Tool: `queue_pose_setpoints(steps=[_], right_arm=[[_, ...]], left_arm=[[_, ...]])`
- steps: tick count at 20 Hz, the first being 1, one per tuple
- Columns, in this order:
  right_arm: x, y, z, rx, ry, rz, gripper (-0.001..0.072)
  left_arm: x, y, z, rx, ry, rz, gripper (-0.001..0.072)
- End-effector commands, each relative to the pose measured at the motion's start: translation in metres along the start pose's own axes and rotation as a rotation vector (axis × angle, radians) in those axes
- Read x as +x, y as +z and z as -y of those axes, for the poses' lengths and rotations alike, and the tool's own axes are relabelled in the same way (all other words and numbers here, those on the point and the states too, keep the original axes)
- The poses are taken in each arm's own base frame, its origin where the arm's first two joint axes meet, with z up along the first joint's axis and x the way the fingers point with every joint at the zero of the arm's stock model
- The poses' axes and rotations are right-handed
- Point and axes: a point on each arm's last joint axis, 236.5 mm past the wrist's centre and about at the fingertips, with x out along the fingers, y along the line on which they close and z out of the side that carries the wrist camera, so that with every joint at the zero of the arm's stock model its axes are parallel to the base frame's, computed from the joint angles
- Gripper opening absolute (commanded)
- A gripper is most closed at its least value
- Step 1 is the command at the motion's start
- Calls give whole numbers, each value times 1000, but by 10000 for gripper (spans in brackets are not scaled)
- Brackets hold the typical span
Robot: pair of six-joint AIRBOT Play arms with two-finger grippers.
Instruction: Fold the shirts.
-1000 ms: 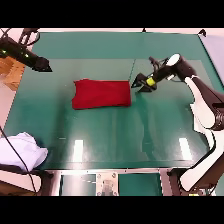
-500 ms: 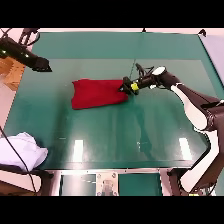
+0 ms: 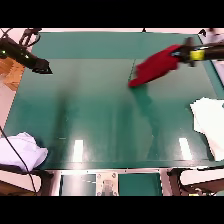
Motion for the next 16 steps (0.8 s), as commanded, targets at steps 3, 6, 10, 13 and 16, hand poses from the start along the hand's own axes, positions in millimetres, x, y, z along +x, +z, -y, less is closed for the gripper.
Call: queue_pose_setpoints(steps=[3, 6, 10, 13, 16], right_arm=[[-170, 43, 96, 164, -158, 289, 18], [-230, 40, 141, 258, -217, 383, 17], [-281, 10, 179, 404, -281, 405, 18], [-310, -23, 198, 506, -399, 388, 17], [-340, -76, 223, 660, -619, 318, 18]], left_arm=[[0, -1, 1, -4, -4, -3, 25], [0, 0, 1, -4, -3, -1, 25], [0, 0, 1, -27, -3, -1, 25], [0, -1, 1, -27, -5, -4, 25], [0, -1, 1, -27, -4, -4, 25]])
